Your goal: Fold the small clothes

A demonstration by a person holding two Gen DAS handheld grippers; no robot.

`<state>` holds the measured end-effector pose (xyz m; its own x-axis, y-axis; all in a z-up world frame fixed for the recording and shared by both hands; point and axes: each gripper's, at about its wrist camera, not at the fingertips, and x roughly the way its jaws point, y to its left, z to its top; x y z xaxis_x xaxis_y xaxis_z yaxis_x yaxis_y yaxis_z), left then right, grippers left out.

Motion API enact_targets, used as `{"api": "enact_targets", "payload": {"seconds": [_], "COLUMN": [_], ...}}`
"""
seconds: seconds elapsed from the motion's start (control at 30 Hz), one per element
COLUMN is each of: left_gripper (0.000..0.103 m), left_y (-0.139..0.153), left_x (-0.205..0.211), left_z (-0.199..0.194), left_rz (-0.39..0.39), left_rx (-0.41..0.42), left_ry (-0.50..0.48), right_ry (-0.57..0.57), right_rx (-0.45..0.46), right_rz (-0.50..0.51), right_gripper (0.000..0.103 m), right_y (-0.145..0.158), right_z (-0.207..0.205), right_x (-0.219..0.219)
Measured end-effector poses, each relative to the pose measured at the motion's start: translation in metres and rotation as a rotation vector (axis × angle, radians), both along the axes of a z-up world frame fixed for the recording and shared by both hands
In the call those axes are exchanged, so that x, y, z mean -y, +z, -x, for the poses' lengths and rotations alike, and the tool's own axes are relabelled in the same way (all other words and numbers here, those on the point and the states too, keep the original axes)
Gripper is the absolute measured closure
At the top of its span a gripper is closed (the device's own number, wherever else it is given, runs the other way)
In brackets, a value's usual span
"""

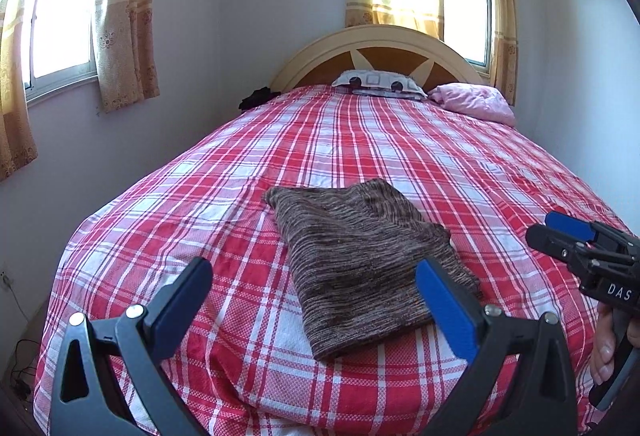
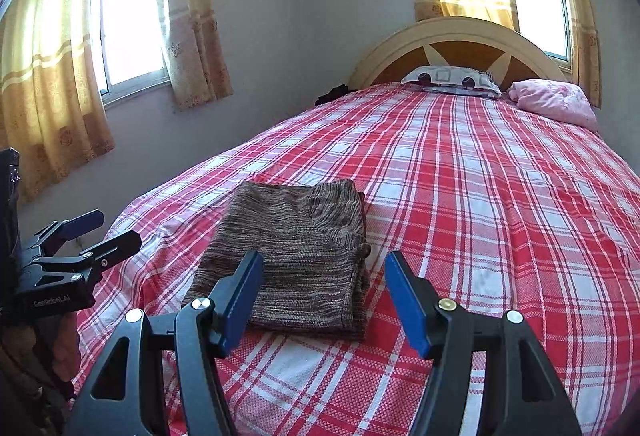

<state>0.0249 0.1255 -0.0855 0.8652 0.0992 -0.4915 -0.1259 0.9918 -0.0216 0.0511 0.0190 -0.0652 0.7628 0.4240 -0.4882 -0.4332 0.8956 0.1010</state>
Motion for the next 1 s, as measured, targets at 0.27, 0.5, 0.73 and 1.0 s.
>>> {"api": "enact_targets", "payload": {"seconds": [0.27, 0.5, 0.73, 1.0], "left_gripper": [0.0, 0.0, 0.0, 0.0], "left_y": [-0.0002, -0.0001, 0.0, 0.0023], "left_x": [-0.0008, -0.0002, -0.0002, 0.001], "left_z": [-0.0004, -0.0001, 0.0, 0.0005], "left_rz": [0.002, 0.002, 0.002, 0.0], "left_rx": [-0.001, -0.001, -0.001, 0.003], "left_ry": [-0.001, 0.0, -0.002, -0.015], "right_ry": [-0.002, 0.001, 0.006, 0.007], "right_rx": [-0.009, -0.005, -0.001, 0.009], "right_rz": [-0.017, -0.02, -0.024, -0.026], "right_gripper": [0.039, 0.039, 0.039, 0.039], "right_y": [0.0003, 0.001, 0.0025, 0.0028], "right_z": [-0.0019, -0.0011, 0.0006, 0.0035], "right_x": [0.0025, 0.0021, 0.0013, 0.0004]}}
